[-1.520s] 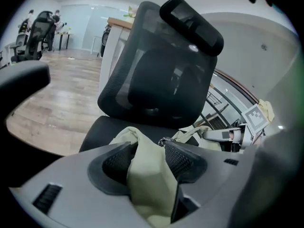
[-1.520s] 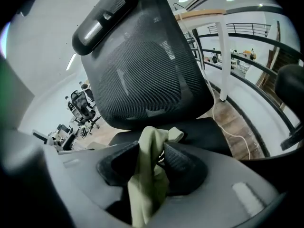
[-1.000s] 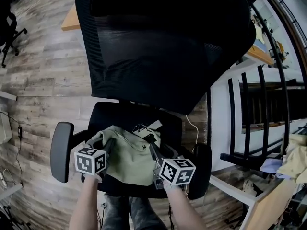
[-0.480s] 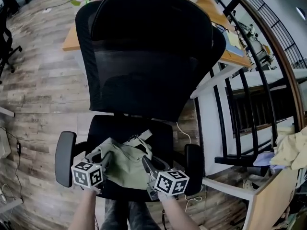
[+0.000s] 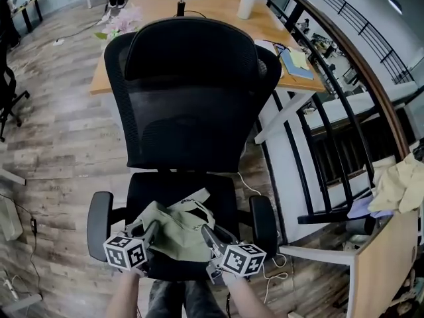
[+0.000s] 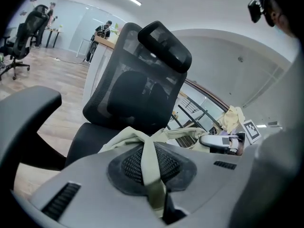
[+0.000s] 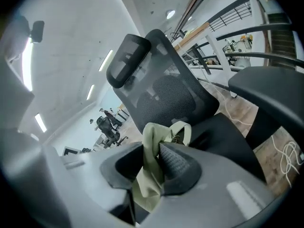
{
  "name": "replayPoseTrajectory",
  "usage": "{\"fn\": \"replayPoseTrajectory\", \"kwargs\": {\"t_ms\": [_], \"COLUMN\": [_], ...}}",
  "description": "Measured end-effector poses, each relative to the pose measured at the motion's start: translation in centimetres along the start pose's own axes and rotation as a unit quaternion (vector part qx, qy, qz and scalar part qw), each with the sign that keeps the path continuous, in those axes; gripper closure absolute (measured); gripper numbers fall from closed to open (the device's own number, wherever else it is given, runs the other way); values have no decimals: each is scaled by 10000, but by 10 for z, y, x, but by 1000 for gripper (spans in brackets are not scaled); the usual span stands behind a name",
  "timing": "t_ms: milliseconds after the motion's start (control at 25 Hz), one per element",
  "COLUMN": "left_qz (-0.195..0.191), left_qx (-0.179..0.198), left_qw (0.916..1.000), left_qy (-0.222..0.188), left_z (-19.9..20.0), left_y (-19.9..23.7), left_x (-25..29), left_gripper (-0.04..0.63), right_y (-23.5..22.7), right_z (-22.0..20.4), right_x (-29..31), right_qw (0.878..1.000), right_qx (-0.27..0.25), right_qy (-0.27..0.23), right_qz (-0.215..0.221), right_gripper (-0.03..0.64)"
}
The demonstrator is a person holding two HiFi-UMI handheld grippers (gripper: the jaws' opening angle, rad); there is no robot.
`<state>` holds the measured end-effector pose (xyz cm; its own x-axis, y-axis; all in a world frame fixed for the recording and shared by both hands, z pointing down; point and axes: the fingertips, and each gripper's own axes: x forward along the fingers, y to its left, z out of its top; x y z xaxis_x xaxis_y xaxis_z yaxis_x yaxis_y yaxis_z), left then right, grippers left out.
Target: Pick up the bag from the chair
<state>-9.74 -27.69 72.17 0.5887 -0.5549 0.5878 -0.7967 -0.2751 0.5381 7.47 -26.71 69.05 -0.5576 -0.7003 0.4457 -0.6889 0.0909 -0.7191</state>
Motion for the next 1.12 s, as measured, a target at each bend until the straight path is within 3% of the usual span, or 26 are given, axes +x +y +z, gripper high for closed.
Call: {"fn": "replayPoseTrajectory", "kwargs": {"t_ms": [480,1120], "left_qz": [-177,-383], "left_qx": [206,524], "left_qw": [9991,9972], "left_qy": [-321,-364], "left_z": [35,73], "left_y": [-36,-73], "left_x": [-28,-74], "left_gripper": [578,578], "right_y": [37,92], "right_z": [33,62], "right_x": [-30,-62], "right_qw": [9987,9977], "right_qx": [64,-17], "right_qy": [-424,-523], "right_qz": [260,435], "right_gripper": [520,520]}}
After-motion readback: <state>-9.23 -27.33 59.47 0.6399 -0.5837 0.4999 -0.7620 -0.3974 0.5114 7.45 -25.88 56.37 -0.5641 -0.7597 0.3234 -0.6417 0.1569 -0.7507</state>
